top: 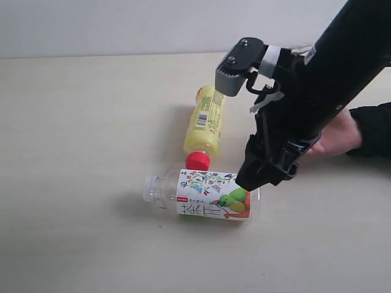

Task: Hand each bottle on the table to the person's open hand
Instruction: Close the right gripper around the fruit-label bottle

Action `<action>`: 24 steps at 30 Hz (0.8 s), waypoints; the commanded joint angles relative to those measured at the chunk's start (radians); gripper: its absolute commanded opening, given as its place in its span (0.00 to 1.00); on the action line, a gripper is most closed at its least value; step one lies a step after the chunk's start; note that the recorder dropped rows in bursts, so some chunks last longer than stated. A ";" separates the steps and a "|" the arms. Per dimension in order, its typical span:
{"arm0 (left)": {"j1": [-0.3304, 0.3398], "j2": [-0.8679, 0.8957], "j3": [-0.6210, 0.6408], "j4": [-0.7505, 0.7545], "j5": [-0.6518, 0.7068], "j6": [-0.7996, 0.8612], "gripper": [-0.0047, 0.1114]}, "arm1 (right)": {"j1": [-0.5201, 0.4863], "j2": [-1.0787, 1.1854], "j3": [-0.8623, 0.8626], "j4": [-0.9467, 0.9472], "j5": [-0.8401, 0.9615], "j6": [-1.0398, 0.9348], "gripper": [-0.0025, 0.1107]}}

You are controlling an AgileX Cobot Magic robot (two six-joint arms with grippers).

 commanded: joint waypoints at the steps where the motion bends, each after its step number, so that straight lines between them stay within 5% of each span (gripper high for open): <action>1: 0.001 -0.006 0.003 -0.006 -0.006 0.000 0.04 | 0.002 0.055 -0.009 0.007 0.019 -0.024 0.60; 16: 0.001 -0.006 0.003 -0.006 -0.006 0.000 0.04 | 0.209 0.143 -0.046 -0.277 -0.156 -0.011 0.67; 24: 0.001 -0.006 0.003 -0.006 -0.006 0.000 0.04 | 0.223 0.218 -0.046 -0.294 -0.235 0.041 0.73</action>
